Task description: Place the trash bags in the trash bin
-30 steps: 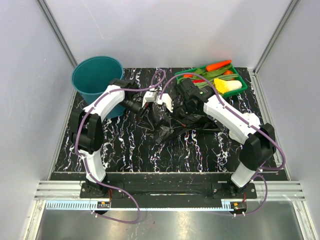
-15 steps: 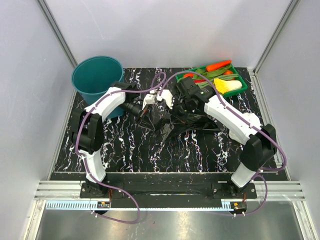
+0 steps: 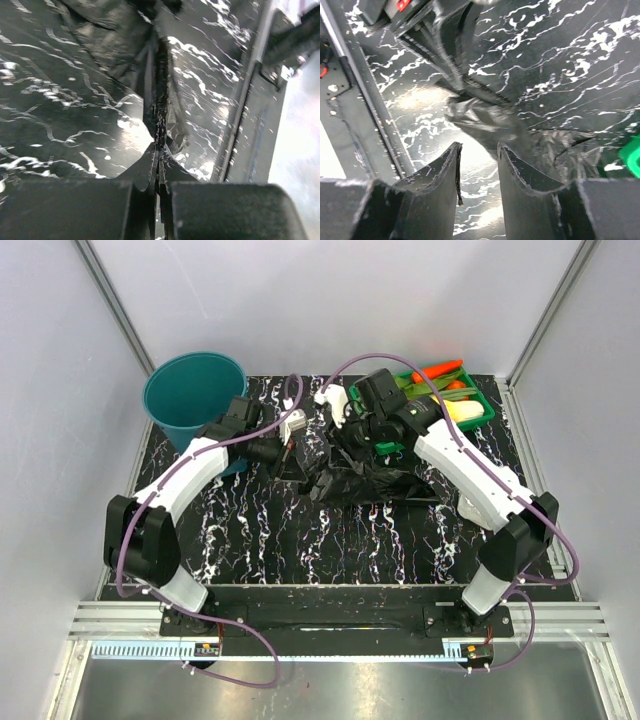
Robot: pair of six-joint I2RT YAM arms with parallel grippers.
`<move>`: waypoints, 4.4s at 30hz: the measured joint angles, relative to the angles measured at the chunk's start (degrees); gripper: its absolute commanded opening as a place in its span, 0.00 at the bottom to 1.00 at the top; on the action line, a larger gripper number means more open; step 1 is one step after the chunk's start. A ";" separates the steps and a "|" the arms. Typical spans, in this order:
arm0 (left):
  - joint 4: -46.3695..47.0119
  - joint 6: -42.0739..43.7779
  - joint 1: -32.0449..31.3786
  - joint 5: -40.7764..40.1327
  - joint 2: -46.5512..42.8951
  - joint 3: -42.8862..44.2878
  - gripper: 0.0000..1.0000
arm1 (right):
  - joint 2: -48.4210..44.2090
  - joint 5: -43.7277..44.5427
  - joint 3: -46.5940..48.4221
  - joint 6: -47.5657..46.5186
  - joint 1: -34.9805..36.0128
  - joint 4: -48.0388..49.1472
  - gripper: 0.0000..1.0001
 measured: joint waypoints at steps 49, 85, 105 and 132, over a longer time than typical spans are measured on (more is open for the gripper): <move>27.47 -28.94 -5.77 -28.02 -5.88 -8.13 0.00 | 14.53 -7.06 2.75 39.26 -6.91 15.34 0.39; 27.82 -27.85 -5.77 -26.86 -5.77 -7.91 0.00 | 11.34 -4.92 -2.29 32.09 -6.78 15.43 0.10; 27.47 -27.56 -5.77 -25.11 -5.75 -7.06 0.00 | 10.84 -6.45 -2.05 35.50 -6.75 16.59 0.59; 28.33 -24.41 -6.36 -18.99 -5.73 -7.39 0.00 | 12.55 -10.78 -0.74 38.38 -6.67 18.56 0.56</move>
